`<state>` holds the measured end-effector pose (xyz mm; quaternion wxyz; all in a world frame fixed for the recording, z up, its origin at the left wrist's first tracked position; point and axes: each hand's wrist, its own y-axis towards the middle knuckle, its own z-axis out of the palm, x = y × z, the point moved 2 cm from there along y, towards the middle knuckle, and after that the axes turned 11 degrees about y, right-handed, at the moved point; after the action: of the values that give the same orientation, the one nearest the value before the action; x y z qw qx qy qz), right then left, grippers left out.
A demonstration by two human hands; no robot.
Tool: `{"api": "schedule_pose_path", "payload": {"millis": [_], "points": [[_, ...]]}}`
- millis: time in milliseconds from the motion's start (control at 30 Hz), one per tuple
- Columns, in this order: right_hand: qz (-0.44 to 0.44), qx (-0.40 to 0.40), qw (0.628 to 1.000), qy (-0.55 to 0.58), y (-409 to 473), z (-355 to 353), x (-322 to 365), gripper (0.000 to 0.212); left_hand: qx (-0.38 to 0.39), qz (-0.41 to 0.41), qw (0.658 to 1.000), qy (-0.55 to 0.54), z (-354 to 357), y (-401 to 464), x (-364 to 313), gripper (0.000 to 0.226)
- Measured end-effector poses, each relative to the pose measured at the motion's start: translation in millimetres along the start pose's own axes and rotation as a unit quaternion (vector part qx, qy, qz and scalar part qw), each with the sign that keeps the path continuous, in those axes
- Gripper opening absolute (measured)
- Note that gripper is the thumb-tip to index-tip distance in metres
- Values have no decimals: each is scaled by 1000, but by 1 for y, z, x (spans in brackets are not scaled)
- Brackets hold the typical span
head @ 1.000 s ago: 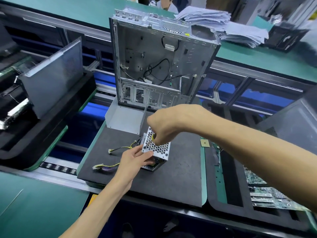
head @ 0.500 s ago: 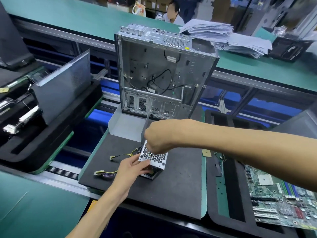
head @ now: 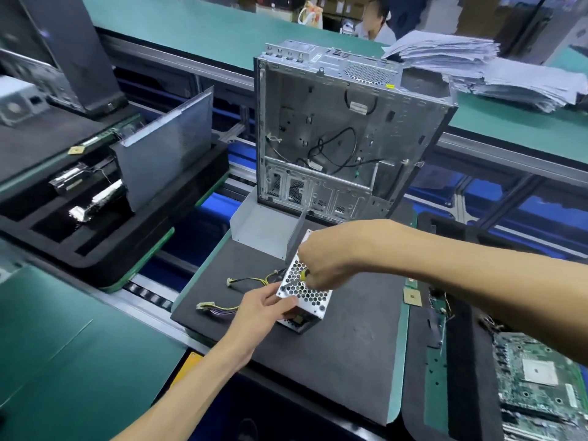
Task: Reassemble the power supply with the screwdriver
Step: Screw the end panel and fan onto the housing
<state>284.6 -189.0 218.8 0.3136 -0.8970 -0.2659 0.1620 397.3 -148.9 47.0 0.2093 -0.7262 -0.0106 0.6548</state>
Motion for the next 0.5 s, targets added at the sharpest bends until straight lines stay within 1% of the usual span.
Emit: {"api": "schedule_pose_path", "payload": {"millis": [67, 133, 167, 233, 300, 333, 400, 500], "points": [[8, -14, 1000, 10, -4, 0, -5, 26, -5, 11, 1000, 7, 5, 1, 0, 22], [6, -51, 999, -2, -10, 1, -7, 27, -3, 18, 1000, 17, 10, 1, -1, 20], [-2, -68, 998, -11, -13, 2, -7, 22, -2, 18, 1000, 16, 14, 2, 0, 19], [-23, -96, 995, -12, -18, 5, -7, 5, -7, 12, 1000, 5, 20, 2, 1, 20], [-37, -115, 993, -10, -21, 7, -9, 4, -15, 13, 1000, -3, 24, 2, 2, 25], [-45, -128, 991, -18, -23, 7, -9, 5, -14, 15, 1000, -4, 26, 3, 3, 26], [-55, -158, 985, -36, -27, 8, -10, 23, -11, 17, 1000, -3, 28, 2, 3, 29], [-62, -179, 980, -56, -29, 11, -8, 29, -6, 18, 1000, 4, 32, 2, 1, 31]]}}
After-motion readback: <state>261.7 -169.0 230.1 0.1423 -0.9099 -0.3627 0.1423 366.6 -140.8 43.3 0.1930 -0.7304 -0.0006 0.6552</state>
